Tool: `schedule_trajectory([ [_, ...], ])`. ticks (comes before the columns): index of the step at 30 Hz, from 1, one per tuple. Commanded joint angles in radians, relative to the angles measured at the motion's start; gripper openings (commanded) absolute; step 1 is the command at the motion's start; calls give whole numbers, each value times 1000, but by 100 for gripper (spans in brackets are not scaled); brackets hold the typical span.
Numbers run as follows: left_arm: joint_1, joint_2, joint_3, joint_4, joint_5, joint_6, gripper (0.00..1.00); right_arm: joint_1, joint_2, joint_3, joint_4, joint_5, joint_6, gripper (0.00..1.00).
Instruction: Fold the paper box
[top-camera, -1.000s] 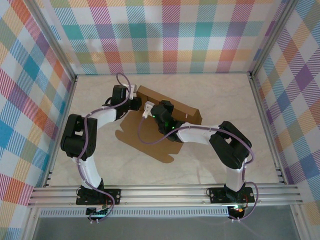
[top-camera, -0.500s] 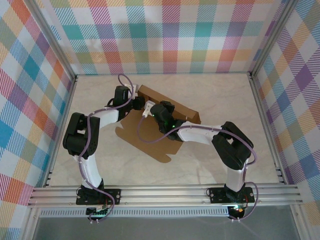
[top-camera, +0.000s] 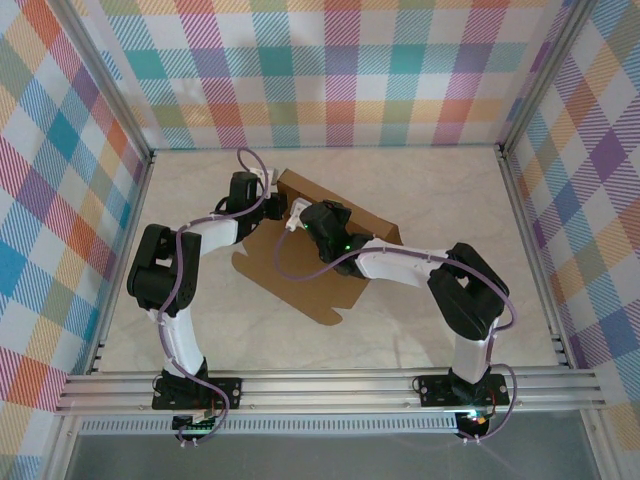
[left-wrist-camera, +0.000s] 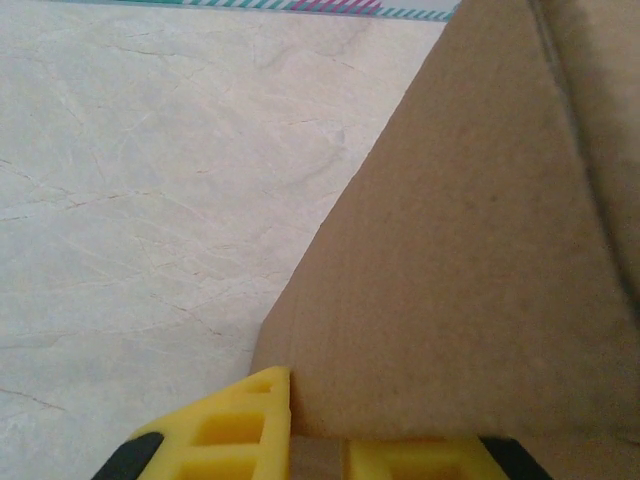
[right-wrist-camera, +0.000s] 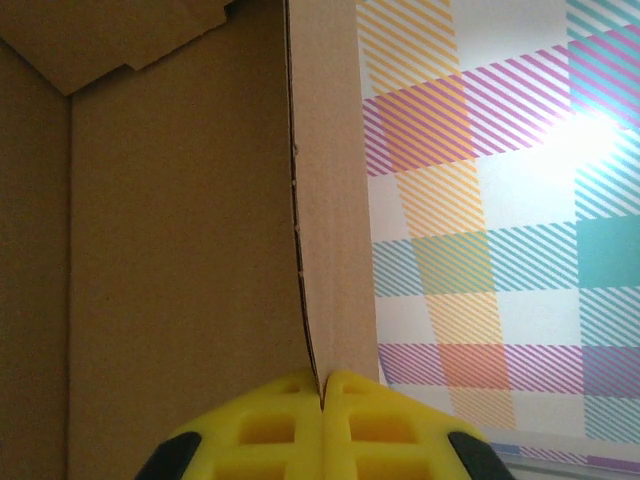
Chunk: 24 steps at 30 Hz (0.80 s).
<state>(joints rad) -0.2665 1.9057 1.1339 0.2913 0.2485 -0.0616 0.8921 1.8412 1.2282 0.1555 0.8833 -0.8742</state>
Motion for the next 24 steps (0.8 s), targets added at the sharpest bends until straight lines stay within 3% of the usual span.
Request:
schedule_trajectory([
  [1,-38,3,-6,-30,94,13,0,17,14,0,-128,-225,66,2],
  [6,-39,-1,-6,-64,76,47,0,5,-7,12,-164,-268,118,22],
  [10,-39,-2,-7,-81,61,70,0,0,-31,20,-180,-299,161,29],
  [16,-40,4,-3,-90,61,84,0,-8,-80,27,-212,-361,236,51],
  [19,-39,7,-3,-92,60,88,0,-13,-125,31,-235,-423,295,63],
  [24,-39,13,-3,-89,66,89,0,-54,-204,58,-273,-575,457,73],
])
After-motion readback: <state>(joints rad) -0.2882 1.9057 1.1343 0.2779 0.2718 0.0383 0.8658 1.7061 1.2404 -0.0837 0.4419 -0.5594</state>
